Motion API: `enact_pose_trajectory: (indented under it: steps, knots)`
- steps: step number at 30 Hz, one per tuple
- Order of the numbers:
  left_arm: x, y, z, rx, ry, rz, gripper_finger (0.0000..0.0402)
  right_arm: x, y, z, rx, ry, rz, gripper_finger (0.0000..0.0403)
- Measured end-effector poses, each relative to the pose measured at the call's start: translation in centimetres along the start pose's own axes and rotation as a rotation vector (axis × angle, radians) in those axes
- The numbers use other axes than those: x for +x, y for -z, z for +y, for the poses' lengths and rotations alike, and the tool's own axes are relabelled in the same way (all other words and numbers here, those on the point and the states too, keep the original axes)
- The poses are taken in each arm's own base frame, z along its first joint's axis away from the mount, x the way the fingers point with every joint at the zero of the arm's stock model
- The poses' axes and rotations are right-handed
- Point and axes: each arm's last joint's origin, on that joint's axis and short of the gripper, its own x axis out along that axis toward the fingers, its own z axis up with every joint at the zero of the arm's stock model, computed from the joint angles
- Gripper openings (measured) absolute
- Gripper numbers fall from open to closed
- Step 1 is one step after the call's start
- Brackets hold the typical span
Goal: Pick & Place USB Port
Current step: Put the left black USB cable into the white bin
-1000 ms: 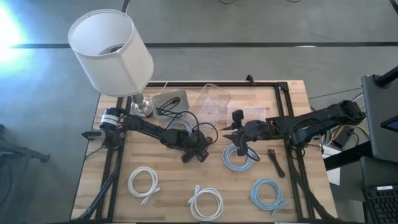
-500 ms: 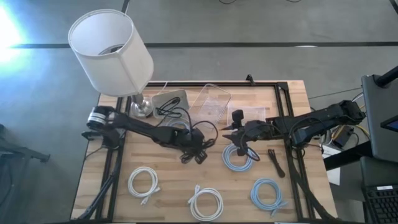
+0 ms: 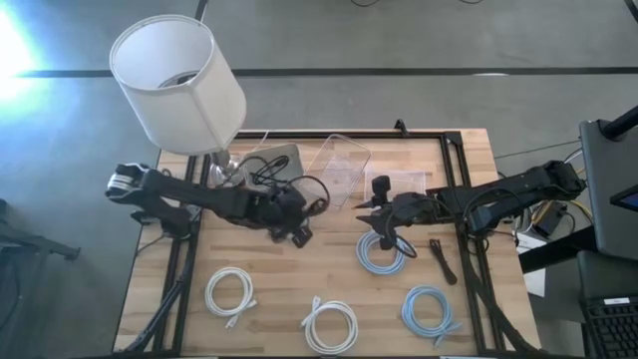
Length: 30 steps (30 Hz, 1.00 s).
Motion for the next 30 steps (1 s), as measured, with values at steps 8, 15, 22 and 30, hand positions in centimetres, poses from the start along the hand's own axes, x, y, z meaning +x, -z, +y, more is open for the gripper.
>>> enact_pose_trajectory:
  steps: [8, 15, 22, 30]
  knots:
    - [-1.9, -0.3, 2.2, 0.143, -0.153, -0.041, 0.0042, 0.0, -0.2, -0.1, 0.006, 0.007, -0.015, 0.0115]
    - [-1.3, -0.9, 4.3, 0.243, -0.251, 0.025, 0.0042, 0.0, -0.3, -0.2, 0.131, 0.013, -0.035, 0.0109]
    - [0.2, -2.1, 6.8, 0.248, -0.341, 0.065, 0.0043, 0.0, -0.3, -0.2, 0.285, 0.011, -0.035, 0.0114]
    - [2.7, -3.3, 10.2, 0.271, -0.423, 0.157, 0.0043, 0.0, -0.3, -0.1, 0.455, 0.007, -0.033, 0.0112]
